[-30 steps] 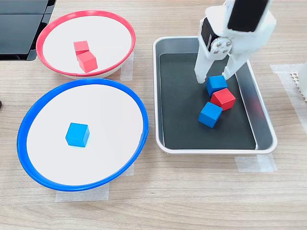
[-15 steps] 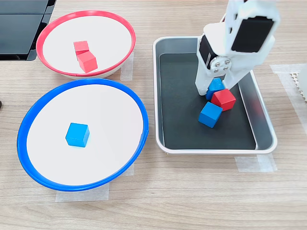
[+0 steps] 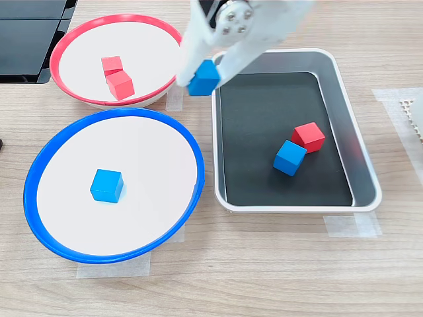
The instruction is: Resolve any anomalies and move all blocks to matching dishes
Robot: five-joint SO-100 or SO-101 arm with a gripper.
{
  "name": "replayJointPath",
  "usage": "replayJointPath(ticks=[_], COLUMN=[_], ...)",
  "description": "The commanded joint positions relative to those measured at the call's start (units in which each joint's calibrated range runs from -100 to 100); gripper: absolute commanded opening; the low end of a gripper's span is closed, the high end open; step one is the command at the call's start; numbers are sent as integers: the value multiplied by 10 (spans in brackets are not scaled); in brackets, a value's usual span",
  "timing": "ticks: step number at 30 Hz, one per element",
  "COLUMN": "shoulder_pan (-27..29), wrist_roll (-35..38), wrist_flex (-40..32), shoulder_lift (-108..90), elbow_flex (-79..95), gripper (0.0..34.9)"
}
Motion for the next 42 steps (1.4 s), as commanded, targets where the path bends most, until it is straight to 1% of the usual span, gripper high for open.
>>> replayJointPath(ticks=[1, 7, 8, 10, 11, 12, 13, 14, 16, 18, 20, 22, 24, 26, 27, 29, 30, 31, 33, 34, 38, 42], shoulder_pan=[-49, -98, -104, -111, -113, -114, -115, -115, -115, -115, -111, -105, -96, -83, -73, -58, -51, -44, -30, -25, -15, -27], wrist_roll=[1, 19, 23, 26, 28, 28, 28, 28, 30, 34, 40, 53, 70, 92, 103, 119, 127, 137, 154, 160, 177, 182], wrist_flex=[-93, -203, -220, -231, -234, -234, -232, -231, -225, -206, -192, -168, -111, -47, -4, 54, 76, 95, 106, 106, 86, 66], shoulder_lift=[52, 150, 167, 179, 179, 179, 174, 168, 151, 125, 89, 48, 3, -43, -65, -87, -93, -99, -104, -105, -98, -92], elbow_flex=[-61, -68, -69, -67, -66, -64, -62, -55, -44, -29, -2, 29, 53, 79, 91, 106, 114, 128, 158, 167, 200, 220], gripper=[1, 2, 19, 72, 79, 94, 126, 144, 144, 132, 133, 122, 122, 107, 104, 97, 99, 109, 133, 138, 152, 156])
